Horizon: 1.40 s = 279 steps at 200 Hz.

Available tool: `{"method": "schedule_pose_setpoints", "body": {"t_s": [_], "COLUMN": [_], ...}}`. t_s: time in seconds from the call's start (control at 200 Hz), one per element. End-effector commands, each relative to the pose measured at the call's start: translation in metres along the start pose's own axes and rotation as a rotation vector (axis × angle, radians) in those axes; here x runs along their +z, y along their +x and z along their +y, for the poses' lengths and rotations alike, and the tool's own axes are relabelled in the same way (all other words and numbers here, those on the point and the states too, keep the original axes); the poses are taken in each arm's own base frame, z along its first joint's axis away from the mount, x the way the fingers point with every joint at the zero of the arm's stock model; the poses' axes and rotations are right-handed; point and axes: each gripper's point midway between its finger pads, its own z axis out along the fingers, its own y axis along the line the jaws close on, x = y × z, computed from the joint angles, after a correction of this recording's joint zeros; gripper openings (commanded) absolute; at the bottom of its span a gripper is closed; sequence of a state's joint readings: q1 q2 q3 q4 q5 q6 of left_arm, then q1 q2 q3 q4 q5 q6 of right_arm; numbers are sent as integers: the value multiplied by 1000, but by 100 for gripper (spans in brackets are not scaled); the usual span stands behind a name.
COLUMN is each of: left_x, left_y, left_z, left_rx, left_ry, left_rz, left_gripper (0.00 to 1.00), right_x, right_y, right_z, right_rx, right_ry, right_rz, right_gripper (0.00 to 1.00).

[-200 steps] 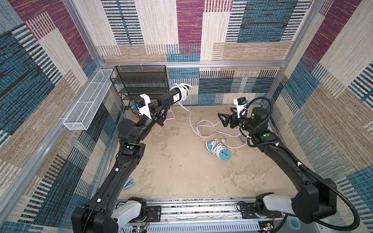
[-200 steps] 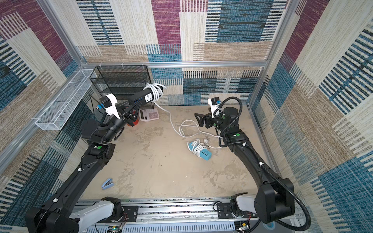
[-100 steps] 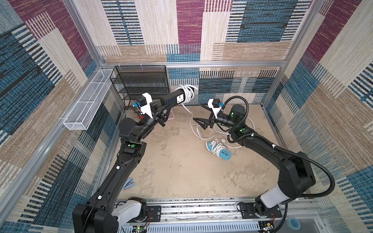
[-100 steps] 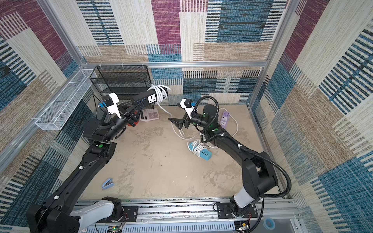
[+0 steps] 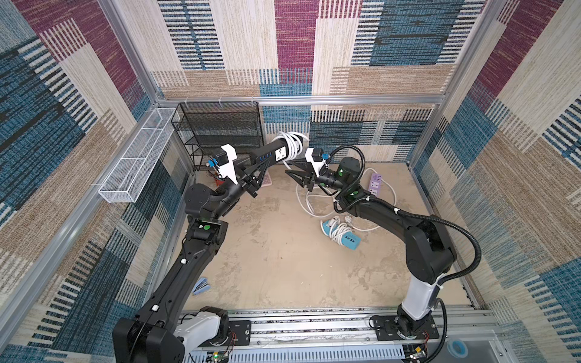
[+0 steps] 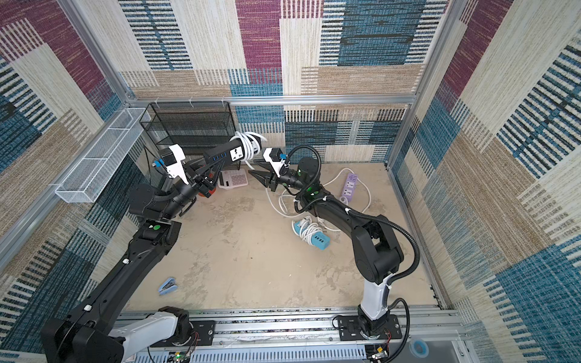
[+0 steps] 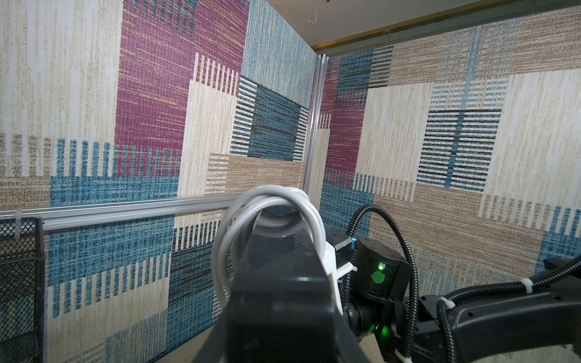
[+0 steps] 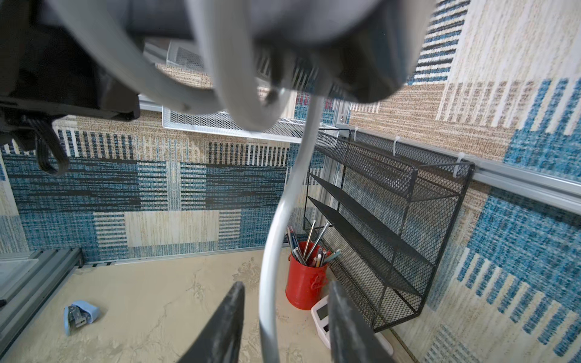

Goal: Unwrap the cord wrapped around the power strip
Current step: Unwrap the power cord from the power strip.

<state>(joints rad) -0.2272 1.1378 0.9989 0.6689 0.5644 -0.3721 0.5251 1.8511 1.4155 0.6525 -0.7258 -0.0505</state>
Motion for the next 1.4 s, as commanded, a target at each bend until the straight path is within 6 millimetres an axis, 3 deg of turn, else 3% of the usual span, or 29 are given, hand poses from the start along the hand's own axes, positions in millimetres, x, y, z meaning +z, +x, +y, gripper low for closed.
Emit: {"method": "schedule_pose_setpoints", "body": {"t_s": [0.0,0.11,0.225,0.456,0.716,0.736,1.017,1.182,1.392], "left_x": [-2,-2,-3,-1,4,4,4,2,0], "left_y": [-27,-28,-28,-27,-24,-23,-21,-20,-19], "left_z": [-13,-14,-14,-20,-21,-21,-18,-15,-12], "left_rx": [52,50,51,26,-31,-33,-32,-9,19], "left_ry": [44,45,44,90,130,129,118,86,58], "left_rz": [-93,-96,-96,-92,-93,-92,-88,-85,-79], "left_gripper": [0,0,0,0,0,0,0,0,0], "right_x": [5,9,8,-4,-10,-10,-34,-62,-101], "right_y": [-5,2,4,-8,-39,-51,-103,-129,-118], "right_z": [-4,-7,-9,-17,-59,-63,-87,-76,-31], "right_rx": [0,18,30,-9,-78,-98,-202,-269,-261], "right_ry": [2,-2,14,77,140,146,230,291,286], "right_rz": [-27,-13,-7,4,-2,-20,-57,-62,11], "right_gripper": [46,36,0,0,0,0,0,0,0]}}
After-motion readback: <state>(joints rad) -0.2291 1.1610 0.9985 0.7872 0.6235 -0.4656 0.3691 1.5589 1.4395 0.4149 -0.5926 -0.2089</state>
